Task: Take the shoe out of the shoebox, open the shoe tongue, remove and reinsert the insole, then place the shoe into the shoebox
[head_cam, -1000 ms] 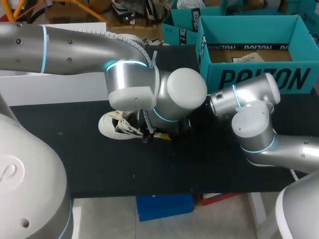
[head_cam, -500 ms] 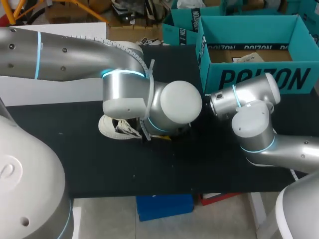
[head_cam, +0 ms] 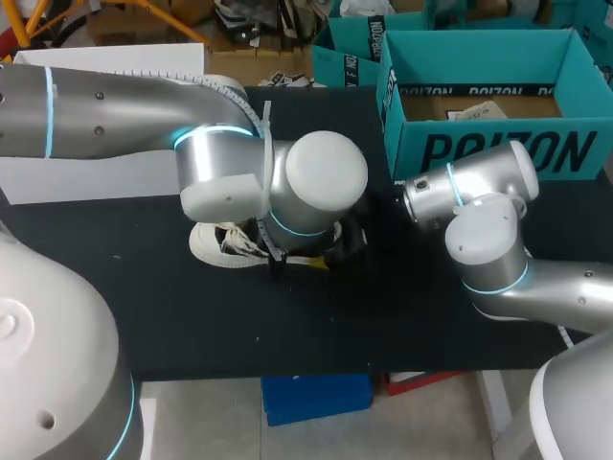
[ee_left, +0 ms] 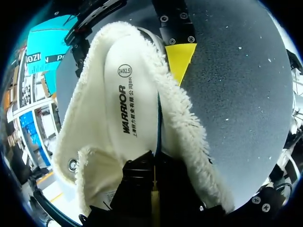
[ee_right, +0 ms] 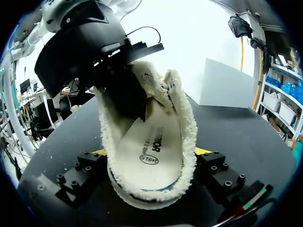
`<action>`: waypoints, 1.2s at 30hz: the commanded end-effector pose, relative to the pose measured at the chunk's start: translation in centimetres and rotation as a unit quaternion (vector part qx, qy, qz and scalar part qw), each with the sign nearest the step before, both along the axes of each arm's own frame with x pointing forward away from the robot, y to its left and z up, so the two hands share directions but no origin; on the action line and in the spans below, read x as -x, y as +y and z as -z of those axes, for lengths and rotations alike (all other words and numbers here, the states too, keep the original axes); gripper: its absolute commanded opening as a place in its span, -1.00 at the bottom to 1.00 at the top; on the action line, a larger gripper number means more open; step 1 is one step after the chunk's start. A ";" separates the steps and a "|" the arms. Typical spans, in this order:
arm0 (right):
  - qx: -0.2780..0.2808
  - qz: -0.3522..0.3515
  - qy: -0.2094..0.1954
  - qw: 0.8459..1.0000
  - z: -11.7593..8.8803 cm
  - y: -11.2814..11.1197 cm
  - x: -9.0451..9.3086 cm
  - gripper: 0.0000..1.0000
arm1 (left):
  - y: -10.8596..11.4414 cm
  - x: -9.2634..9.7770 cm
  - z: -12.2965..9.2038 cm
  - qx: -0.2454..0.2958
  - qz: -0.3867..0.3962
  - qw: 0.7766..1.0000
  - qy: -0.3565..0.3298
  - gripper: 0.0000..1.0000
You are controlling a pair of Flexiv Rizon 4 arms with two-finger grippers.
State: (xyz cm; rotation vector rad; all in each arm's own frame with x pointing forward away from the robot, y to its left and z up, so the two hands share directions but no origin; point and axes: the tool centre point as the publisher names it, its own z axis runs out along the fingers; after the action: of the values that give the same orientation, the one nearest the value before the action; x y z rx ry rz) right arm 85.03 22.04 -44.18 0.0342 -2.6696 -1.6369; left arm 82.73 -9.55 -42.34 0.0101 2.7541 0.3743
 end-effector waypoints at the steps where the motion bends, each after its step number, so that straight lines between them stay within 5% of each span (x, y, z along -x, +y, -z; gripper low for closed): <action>1: 0.001 0.001 0.001 1.000 0.5 0.0 -0.1 -1.00 | 2.7 -1.2 4.3 0.040 0.010 0.999 0.003 -1.00; 8: 0.001 0.001 0.001 1.000 0.5 0.0 -0.1 -1.00 | 1.8 0.6 1.1 0.092 0.014 0.996 0.016 -1.00; 17: 0.001 0.001 0.001 1.000 0.5 0.0 -0.1 -1.00 | 1.8 0.5 -1.3 0.166 0.024 0.982 0.087 -1.00; 36: 0.001 0.001 0.001 1.000 0.5 0.0 -0.1 -1.00 | 2.2 0.2 -4.1 0.196 0.010 0.977 0.078 -1.00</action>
State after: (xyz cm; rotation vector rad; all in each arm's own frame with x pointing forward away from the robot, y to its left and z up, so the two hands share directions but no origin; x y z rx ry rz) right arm 84.87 22.87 -43.76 0.0318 -2.6686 -1.6342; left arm 82.87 -8.63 -39.38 -0.0503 2.9345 -0.0974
